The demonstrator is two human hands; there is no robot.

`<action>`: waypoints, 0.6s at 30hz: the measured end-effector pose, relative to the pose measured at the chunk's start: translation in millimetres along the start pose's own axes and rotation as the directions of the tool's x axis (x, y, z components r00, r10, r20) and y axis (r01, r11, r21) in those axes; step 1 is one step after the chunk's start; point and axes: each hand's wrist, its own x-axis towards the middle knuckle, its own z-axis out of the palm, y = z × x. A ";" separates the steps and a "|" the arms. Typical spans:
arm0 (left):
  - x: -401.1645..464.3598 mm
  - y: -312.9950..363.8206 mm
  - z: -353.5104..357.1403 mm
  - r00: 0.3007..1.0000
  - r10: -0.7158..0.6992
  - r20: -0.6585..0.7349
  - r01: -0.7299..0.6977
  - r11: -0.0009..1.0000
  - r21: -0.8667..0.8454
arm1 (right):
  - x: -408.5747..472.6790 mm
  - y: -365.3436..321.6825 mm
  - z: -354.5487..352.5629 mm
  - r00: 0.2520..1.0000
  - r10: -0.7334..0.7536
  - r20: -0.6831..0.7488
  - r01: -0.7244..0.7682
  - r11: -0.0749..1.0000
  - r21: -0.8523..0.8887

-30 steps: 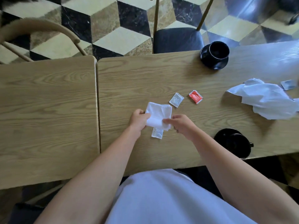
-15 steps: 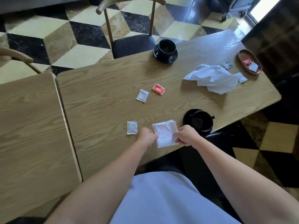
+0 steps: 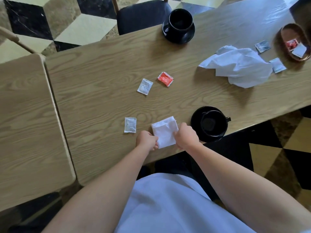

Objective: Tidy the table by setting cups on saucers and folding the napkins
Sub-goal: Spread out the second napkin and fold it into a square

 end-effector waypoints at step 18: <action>5.4 236.3 106.6 0.890 0.455 0.027 -0.451 0.869 0.205 | 80.9 72.3 -165.1 0.984 0.148 -0.098 0.001 0.547 0.837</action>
